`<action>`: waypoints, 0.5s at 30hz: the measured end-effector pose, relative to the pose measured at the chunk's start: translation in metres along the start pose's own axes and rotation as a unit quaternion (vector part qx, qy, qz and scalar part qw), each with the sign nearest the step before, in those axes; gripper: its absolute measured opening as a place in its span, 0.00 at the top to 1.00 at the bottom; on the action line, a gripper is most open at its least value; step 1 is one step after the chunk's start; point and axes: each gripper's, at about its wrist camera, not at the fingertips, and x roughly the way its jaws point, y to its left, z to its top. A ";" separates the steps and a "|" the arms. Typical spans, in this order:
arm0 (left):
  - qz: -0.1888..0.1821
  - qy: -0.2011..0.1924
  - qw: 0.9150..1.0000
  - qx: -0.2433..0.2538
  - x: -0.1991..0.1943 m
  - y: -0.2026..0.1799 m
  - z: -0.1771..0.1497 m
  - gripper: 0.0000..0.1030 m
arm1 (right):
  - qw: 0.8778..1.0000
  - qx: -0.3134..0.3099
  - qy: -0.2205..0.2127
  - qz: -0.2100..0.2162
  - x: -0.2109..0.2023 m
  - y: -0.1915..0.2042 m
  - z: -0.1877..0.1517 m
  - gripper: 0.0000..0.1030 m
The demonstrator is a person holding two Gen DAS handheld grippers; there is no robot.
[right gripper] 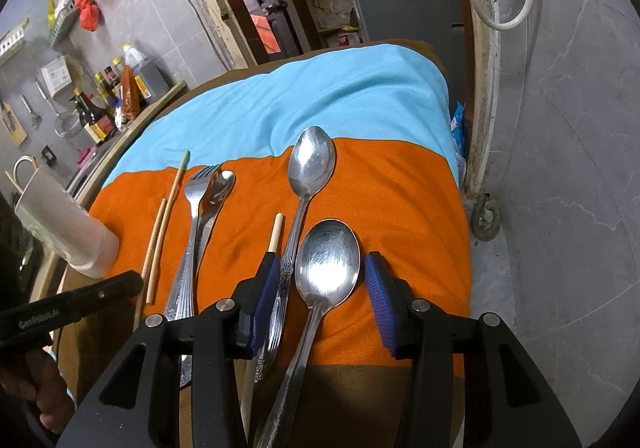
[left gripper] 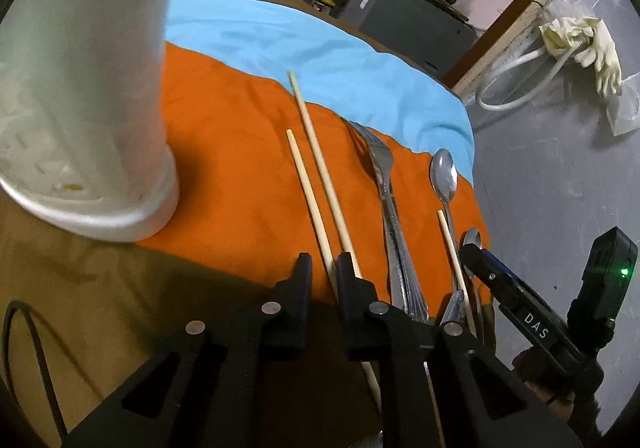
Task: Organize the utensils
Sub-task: 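Grasp another chopstick with the left gripper while the right gripper grasps a metal spoon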
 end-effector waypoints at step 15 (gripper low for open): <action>0.041 0.038 0.998 0.019 0.024 -0.012 0.023 0.92 | 0.997 -0.011 0.012 -0.072 0.012 0.018 0.008 0.58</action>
